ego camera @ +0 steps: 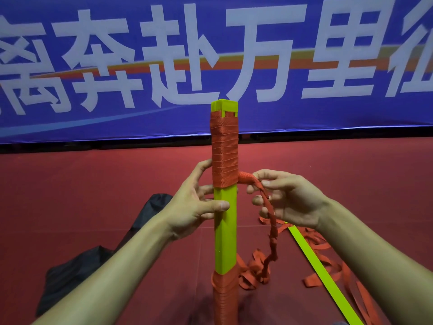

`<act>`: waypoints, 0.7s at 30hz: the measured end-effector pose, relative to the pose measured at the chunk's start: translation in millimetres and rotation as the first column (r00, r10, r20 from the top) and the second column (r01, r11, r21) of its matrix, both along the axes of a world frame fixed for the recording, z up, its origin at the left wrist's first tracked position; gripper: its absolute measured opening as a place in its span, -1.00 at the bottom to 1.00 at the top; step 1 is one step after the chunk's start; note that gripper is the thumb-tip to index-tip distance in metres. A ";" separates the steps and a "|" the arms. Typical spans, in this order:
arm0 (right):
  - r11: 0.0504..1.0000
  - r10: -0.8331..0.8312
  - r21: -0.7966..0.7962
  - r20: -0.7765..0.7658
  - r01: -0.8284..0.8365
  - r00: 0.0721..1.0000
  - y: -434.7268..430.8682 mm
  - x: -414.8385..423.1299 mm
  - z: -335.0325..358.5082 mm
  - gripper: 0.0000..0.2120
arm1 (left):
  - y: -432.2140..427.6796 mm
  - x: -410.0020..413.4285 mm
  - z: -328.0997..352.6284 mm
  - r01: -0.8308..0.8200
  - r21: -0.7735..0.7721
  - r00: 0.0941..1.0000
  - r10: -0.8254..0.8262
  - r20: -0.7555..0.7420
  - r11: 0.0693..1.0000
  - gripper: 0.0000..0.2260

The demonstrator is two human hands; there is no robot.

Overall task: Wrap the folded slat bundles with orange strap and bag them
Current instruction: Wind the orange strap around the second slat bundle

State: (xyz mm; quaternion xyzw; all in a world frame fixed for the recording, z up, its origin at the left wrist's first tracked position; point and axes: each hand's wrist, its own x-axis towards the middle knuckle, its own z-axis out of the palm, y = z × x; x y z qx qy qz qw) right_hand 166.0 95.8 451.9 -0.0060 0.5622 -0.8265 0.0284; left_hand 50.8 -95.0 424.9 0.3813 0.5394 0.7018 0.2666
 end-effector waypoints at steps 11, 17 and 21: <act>0.990 -0.084 0.116 -0.013 0.085 0.996 0.1 -3.0 -2.0 -0.74 | 0.3 -2.1 -2.0 -0.018 -0.016 1.000 0.018 -0.013 1.000 -0.35; 0.994 -0.048 0.100 -0.004 0.048 0.999 -3.6 -1.3 3.3 -0.82 | 1.4 -2.2 -3.2 -0.008 -0.065 0.999 0.006 -0.040 0.998 -0.32; 0.979 -0.108 0.175 -0.006 0.108 0.994 -4.3 -3.1 2.2 -0.81 | 0.5 -2.2 -3.1 -0.032 -0.074 0.998 0.027 -0.062 0.997 -0.32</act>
